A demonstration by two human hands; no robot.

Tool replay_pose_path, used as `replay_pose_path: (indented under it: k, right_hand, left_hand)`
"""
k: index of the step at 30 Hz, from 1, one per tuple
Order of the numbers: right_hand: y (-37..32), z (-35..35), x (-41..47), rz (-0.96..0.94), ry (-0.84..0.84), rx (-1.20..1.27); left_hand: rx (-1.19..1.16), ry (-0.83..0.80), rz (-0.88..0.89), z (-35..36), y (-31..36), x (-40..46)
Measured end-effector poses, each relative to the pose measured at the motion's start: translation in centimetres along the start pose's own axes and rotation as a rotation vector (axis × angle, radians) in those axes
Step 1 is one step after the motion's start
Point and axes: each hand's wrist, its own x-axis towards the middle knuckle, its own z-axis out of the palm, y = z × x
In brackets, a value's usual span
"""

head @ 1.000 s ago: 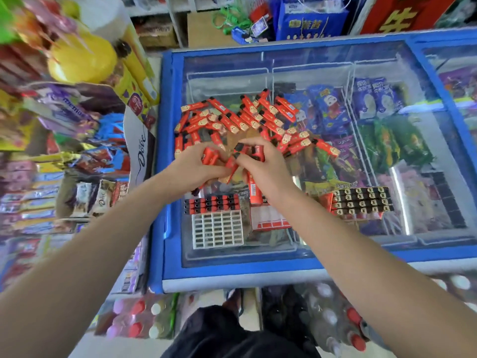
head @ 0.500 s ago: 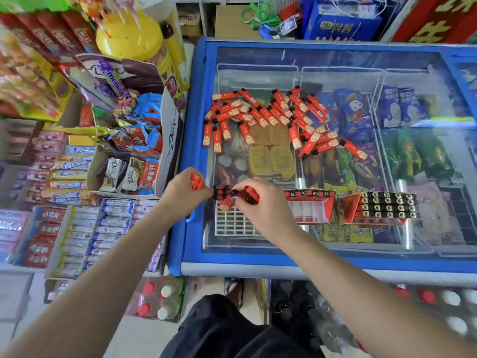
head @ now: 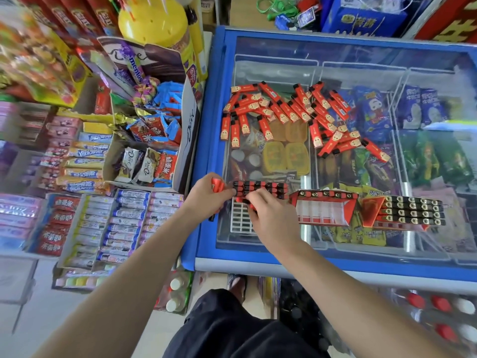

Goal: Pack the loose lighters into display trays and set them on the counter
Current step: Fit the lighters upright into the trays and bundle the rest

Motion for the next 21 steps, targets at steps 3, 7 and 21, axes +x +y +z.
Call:
replay_pose_path:
  k: [3,7,21]
  right_hand:
    - [-0.21,0.08,0.14,-0.022,0.024,-0.015]
    - [-0.37,0.26,0.25,-0.031,0.032,-0.016]
    - [-0.98,0.74,-0.24,0.008,0.061,-0.062]
  left_hand:
    - [0.022,-0.012,0.008,-0.06,-0.04,0.33]
    - [0.044,-0.023,0.023,0.04,-0.01,0.59]
    - [0.090,-0.014,0.038,0.04,-0.51,0.46]
